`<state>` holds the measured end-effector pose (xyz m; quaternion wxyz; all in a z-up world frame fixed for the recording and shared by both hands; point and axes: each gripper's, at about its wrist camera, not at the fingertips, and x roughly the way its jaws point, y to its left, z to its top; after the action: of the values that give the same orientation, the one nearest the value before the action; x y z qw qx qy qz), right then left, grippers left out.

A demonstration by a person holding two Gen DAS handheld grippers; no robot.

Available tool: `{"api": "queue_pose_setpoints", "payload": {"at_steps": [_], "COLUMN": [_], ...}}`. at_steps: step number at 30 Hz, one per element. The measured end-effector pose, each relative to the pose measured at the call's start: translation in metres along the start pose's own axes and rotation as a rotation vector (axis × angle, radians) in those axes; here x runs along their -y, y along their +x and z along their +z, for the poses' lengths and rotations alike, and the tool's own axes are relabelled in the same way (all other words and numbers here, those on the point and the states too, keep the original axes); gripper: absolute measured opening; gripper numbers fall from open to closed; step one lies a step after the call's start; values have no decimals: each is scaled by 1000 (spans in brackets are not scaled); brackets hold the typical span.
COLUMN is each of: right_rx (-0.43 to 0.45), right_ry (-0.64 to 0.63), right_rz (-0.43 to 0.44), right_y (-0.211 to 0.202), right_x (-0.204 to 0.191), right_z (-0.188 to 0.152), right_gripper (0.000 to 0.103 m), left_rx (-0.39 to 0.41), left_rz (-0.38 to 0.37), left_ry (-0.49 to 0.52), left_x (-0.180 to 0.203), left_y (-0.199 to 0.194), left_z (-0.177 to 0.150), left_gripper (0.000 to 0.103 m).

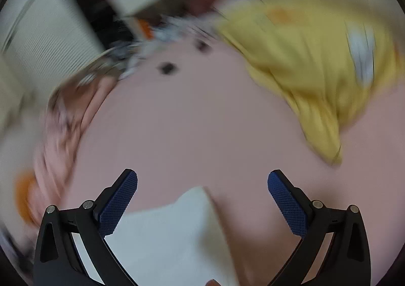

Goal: Fold clothes
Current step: 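Open both grippers to release the folded hem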

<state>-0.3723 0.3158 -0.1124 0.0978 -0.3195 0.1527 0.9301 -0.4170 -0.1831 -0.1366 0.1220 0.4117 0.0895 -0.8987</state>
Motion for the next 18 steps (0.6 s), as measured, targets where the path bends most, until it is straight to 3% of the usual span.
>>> {"api": "queue_pose_setpoints", "payload": {"at_steps": [1, 3, 5, 9, 11, 14, 16, 17, 18], "right_rx": [29, 7, -75, -103, -100, -93, -56, -42, -1], "right_ry": [-119, -258, -370, -480, -377, -226, -226, -249, -283], "right_rz": [-1, 53, 54, -146, -132, -186, -244, -292, -349], "right_y": [-10, -14, -1, 28, 36, 29, 18, 12, -1], "right_x": [-34, -81, -118, -111, -77, -43, -38, -41, -48], "right_z": [-18, -51, -93, -136, -137, -124, -121, -123, -127], "right_gripper": [103, 103, 103, 103, 103, 103, 103, 103, 103], "left_rx": [-13, -61, -71, -33, 11, 29, 86, 108, 120], "left_rz": [-83, -230, -244, -114, -195, -138, -51, 59, 124], "left_ry": [47, 97, 115, 230, 220, 179, 184, 196, 201], "left_x": [25, 59, 75, 62, 44, 27, 15, 9, 6], "left_y": [-6, -8, -6, 22, 25, 20, 8, 1, -5], "left_z": [-20, -56, -83, -120, -120, -112, -111, -112, -115], "left_gripper": [103, 103, 103, 103, 103, 103, 103, 103, 103]}}
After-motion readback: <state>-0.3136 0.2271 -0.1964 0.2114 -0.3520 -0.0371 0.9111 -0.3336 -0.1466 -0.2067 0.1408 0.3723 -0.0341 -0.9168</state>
